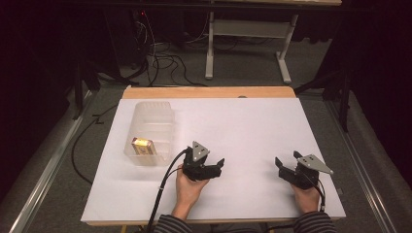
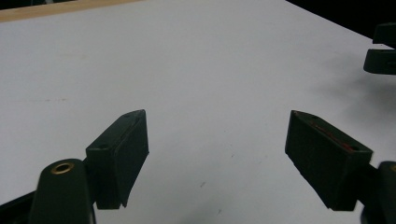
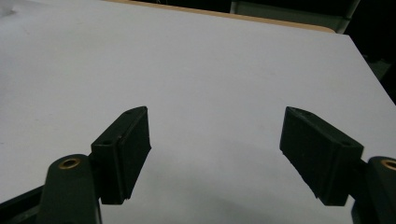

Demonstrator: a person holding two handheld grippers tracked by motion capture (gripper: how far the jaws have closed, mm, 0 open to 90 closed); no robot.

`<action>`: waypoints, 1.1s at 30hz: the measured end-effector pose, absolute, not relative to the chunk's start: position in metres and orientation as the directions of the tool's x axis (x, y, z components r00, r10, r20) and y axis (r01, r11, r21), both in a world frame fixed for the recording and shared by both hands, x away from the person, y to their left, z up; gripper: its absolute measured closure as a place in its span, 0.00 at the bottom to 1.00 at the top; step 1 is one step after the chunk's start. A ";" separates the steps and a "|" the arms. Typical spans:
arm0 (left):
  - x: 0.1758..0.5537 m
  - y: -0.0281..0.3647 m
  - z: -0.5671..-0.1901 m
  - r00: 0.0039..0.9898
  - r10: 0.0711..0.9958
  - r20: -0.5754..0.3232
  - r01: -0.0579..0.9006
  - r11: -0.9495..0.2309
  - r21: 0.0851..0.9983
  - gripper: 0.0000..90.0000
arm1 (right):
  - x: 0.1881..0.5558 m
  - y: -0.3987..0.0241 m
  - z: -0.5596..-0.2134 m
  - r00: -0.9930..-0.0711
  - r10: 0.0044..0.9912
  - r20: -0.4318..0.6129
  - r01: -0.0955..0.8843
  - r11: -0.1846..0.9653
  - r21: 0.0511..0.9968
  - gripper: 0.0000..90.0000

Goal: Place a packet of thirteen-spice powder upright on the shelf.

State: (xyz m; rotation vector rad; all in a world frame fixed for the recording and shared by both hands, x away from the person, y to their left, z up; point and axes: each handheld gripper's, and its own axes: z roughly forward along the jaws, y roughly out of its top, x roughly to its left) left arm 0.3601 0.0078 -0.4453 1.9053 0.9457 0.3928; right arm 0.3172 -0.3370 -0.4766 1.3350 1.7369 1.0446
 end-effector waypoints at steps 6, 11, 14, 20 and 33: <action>0.364 0.005 -0.449 0.642 0.759 -0.106 0.448 -0.259 0.856 0.24 | 0.317 -0.337 -0.477 -0.224 0.973 -0.053 0.411 0.144 0.900 0.27; 0.367 0.003 -0.454 0.638 0.764 -0.095 0.450 -0.271 0.851 0.24 | 0.317 -0.337 -0.477 -0.222 0.974 -0.053 0.408 0.142 0.902 0.27; 0.369 0.001 -0.457 0.634 0.768 -0.092 0.453 -0.272 0.849 0.25 | 0.317 -0.337 -0.477 -0.220 0.974 -0.050 0.406 0.138 0.903 0.27; 0.372 -0.002 -0.462 0.627 0.773 -0.096 0.454 -0.262 0.852 0.25 | 0.317 -0.337 -0.477 -0.222 0.974 -0.052 0.404 0.141 0.904 0.27; 0.374 -0.003 -0.473 0.604 0.792 -0.090 0.445 -0.242 0.862 0.26 | 0.317 -0.337 -0.477 -0.221 0.974 -0.054 0.404 0.141 0.904 0.27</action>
